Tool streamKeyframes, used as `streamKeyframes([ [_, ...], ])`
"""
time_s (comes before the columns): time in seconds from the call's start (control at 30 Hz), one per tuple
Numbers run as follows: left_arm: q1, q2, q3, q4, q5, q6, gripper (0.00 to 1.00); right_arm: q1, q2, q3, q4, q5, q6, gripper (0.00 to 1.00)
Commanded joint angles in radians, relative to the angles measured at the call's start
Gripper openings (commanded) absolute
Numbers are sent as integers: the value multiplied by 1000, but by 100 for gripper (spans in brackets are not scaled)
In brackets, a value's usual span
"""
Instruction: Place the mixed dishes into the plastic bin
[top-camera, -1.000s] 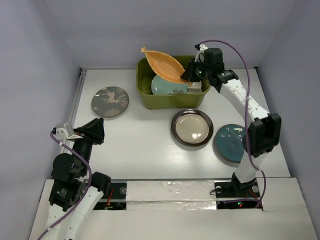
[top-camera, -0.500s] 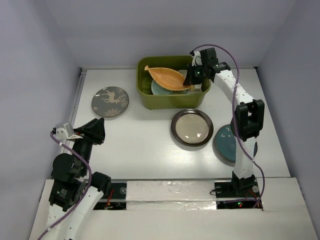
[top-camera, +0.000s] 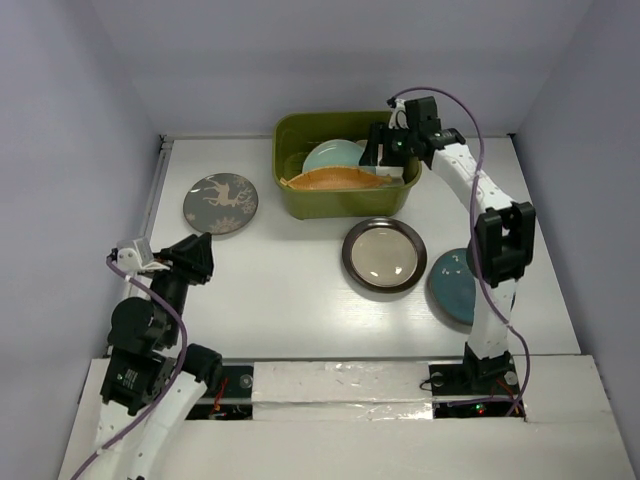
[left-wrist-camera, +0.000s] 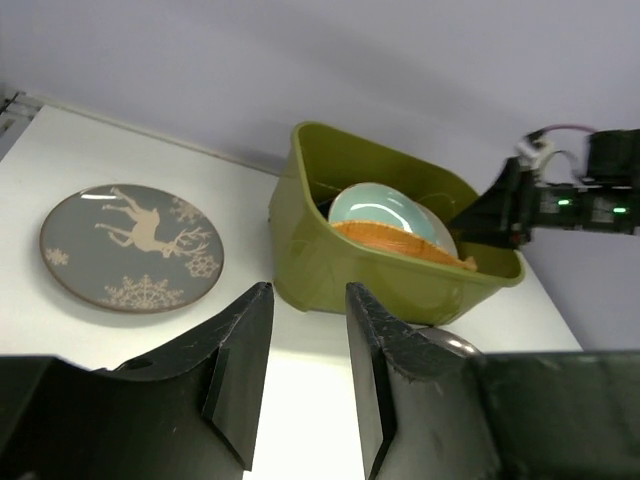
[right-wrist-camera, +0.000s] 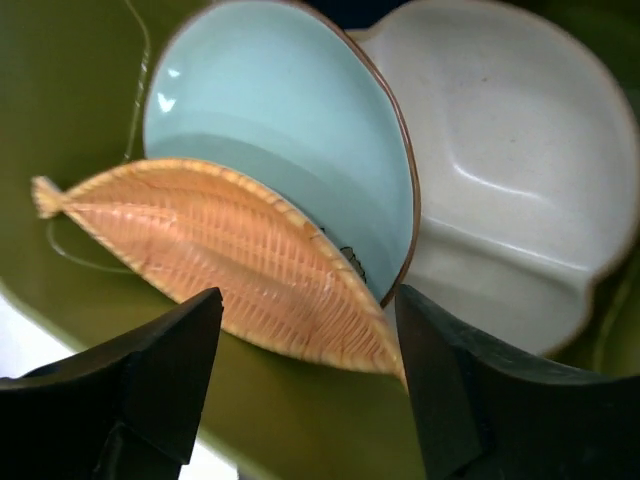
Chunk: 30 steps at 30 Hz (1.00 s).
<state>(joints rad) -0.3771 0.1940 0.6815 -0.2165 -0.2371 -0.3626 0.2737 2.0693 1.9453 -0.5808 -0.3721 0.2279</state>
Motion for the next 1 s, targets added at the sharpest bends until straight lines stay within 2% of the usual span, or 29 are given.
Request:
streamKeyframes([
  [0.0, 9, 57, 24, 22, -37, -19, 32, -1, -150, -45, 156, 68, 65, 76],
  [0.13, 9, 142, 29, 16, -25, -42, 33, -1, -302, -172, 269, 75, 148, 77],
  [0.17, 9, 191, 30, 14, -21, -47, 34, -1, -381, -254, 300, 62, 165, 71],
  [0.23, 9, 240, 44, 0, -4, -67, 34, -1, -472, -366, 430, 35, 226, 49],
  [0.27, 18, 281, 47, 2, 5, -75, 31, 27, -567, -488, 475, 29, 247, 15],
  [0.3, 18, 297, 49, 9, 31, -99, 27, 41, -612, -552, 563, 27, 266, 0],
  [0.33, 18, 311, 46, 20, 47, -113, 21, 57, -653, -612, 617, 29, 295, 0],
  [0.37, 18, 333, 41, 34, 56, -130, 8, 77, -690, -667, 651, 33, 301, 0],
  [0.4, 18, 346, 33, 52, 53, -169, 1, 125, -748, -754, 686, 44, 304, 0],
  [0.53, 18, 393, -25, 140, 7, -281, 0, 232, -843, -908, 722, 111, 310, 0],
  [0.67, 18, 497, -106, 268, -88, -393, 0, 277, -906, -1023, 794, 78, 330, 0],
  [0.73, 30, 550, -128, 325, -131, -423, 5, 286, -936, -1046, 794, 53, 321, 2],
  [0.77, 49, 608, -128, 342, -137, -435, 12, 295, -948, -1065, 791, 47, 315, 4],
  [0.83, 87, 663, -129, 377, -130, -461, 18, 295, -969, -1086, 795, 13, 295, 10],
  [0.87, 139, 709, -135, 403, -113, -470, 25, 305, -988, -1101, 796, 7, 286, 20],
  [0.93, 199, 754, -160, 471, -52, -509, 30, 305, -999, -1115, 800, -1, 271, 31],
  [0.97, 225, 798, -168, 494, -33, -519, 35, 305, -1003, -1123, 802, -1, 271, 45],
])
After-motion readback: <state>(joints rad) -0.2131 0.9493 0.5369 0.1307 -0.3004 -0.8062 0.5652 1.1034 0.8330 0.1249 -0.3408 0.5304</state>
